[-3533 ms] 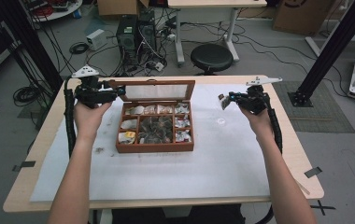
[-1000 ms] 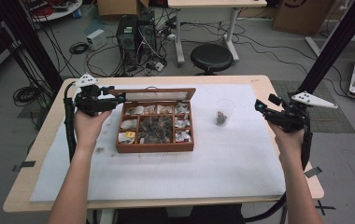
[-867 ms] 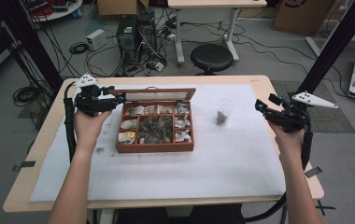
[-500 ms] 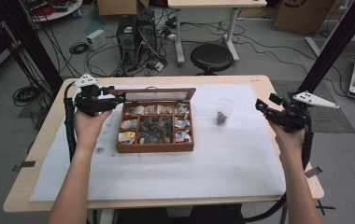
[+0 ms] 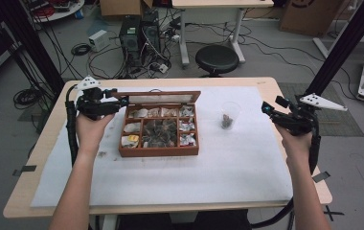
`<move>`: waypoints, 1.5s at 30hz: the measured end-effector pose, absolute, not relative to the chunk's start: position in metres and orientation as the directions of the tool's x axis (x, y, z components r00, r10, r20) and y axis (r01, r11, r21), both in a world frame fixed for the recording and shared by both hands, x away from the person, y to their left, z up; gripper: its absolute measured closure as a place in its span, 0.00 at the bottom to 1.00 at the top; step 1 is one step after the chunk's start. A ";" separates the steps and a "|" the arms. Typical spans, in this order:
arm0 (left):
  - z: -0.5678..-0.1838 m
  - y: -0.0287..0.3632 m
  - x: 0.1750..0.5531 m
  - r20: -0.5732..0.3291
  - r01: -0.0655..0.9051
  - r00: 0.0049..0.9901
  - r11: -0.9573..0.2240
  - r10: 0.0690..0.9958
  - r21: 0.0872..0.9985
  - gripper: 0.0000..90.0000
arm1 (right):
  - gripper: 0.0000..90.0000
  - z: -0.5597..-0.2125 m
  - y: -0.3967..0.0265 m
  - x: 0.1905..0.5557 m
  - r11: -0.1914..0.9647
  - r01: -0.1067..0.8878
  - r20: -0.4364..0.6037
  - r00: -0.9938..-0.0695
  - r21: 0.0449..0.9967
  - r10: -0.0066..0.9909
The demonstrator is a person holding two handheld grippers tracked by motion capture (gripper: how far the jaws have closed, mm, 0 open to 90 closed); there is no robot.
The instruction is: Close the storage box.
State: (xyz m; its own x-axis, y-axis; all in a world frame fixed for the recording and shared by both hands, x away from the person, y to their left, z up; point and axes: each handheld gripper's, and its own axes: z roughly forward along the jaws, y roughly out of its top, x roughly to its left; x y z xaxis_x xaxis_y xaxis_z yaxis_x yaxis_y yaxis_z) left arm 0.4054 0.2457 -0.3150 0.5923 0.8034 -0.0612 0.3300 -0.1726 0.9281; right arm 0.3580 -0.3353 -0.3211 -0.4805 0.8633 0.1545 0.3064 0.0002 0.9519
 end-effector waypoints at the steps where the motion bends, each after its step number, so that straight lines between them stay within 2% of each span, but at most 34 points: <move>1: -0.316 0.245 0.404 -0.058 0.328 0.592 -0.175 0.804 0.928 0.43 | 0.35 -0.321 -0.336 0.358 0.000 0.306 0.155 -0.481 0.952 0.863; 9: -0.321 0.238 0.392 -0.001 0.323 0.570 -0.223 0.821 0.920 0.40 | 0.35 -0.321 -0.337 0.358 -0.009 0.303 0.160 -0.479 0.953 0.863; 25: -0.354 0.237 0.369 -0.114 0.429 0.489 -0.125 0.865 0.895 0.38 | 0.35 -0.320 -0.333 0.359 -0.009 0.303 0.165 -0.493 0.953 0.854; 36: -0.373 0.239 0.357 -0.199 0.486 0.475 -0.067 0.857 0.871 0.39 | 0.35 -0.322 -0.331 0.358 -0.012 0.300 0.164 -0.489 0.954 0.857; 45: -0.379 0.242 0.352 -0.231 0.509 0.479 -0.054 0.847 0.859 0.42 | 0.35 -0.322 -0.330 0.358 -0.010 0.297 0.162 -0.491 0.955 0.856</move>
State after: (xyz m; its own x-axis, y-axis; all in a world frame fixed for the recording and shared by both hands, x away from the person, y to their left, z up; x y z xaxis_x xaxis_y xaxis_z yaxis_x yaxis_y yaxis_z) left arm 0.3516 0.2416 -0.3790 0.4794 0.8466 -0.2311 0.5090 -0.0538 0.8591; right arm 0.3577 -0.3301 -0.3219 -0.4908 0.8562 0.1616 0.2974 -0.0097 0.9547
